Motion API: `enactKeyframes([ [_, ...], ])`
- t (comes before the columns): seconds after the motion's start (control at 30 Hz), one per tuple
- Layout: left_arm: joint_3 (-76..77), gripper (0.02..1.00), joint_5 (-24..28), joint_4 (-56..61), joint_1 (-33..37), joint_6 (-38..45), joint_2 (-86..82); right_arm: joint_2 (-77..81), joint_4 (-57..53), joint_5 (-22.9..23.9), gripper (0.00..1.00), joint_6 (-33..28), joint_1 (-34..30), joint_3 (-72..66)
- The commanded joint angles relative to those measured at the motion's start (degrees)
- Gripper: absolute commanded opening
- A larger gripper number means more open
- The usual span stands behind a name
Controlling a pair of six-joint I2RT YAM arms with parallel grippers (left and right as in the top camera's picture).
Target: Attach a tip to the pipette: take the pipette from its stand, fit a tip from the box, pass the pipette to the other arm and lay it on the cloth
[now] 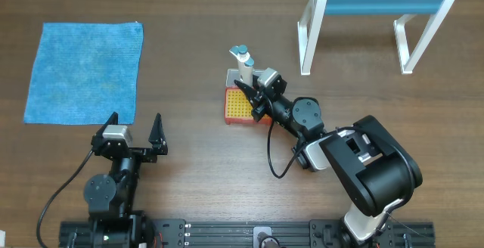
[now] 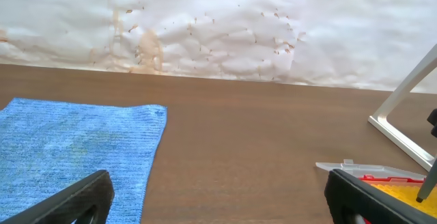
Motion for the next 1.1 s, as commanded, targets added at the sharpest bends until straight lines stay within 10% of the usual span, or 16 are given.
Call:
enactKeyframes([
  [0.03,-0.20,0.998,-0.42,-0.31,-0.26,-0.68,-0.22,1.70,0.48,0.92,0.080,0.22,-0.33,0.74],
  [1.1,-0.20,0.996,-0.42,-0.28,-0.26,-0.70,-0.22,1.97,0.94,0.48,0.082,0.24,-0.20,-2.69],
])
